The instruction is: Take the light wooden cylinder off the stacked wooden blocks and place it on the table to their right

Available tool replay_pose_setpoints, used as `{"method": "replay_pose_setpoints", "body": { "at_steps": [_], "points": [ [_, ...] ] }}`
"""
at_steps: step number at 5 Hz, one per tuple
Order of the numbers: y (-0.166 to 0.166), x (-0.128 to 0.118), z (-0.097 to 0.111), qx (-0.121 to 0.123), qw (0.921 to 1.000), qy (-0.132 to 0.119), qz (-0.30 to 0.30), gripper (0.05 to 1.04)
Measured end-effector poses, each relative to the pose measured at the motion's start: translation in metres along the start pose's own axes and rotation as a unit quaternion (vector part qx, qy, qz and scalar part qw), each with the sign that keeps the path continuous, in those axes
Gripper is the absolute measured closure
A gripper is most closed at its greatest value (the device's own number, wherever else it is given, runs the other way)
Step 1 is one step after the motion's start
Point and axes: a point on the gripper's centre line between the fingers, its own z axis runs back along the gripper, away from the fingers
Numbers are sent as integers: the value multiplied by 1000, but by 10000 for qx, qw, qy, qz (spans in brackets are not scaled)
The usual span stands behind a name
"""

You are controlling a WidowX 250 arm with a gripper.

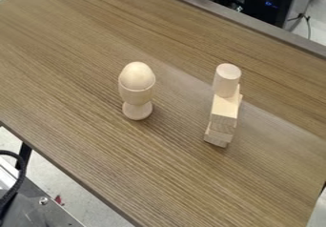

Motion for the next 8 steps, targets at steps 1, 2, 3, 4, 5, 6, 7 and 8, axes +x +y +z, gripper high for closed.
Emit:
{"method": "replay_pose_setpoints", "body": {
  "at_steps": [1, 2, 3, 4, 5, 6, 7, 8],
  "points": [
    [-1, -4, -13, 119, 9998, 182, -21, 85],
    [0, -16, -23, 85, 9988, 490, -29, 85],
    [-1, -30, -31, -4, 9973, 714, -156, 85],
    [-5, -41, -40, -95, 9954, 865, -401, 85],
    [-6, -48, -50, 39, 9943, 786, -718, 85],
    [-5, -50, -62, 23, 9928, 637, -1014, 85],
    [-9, -49, -63, -32, 9915, 521, -1194, 85],
    [-10, -51, -71, -136, 9917, 502, -1175, 85]
  ]
}}
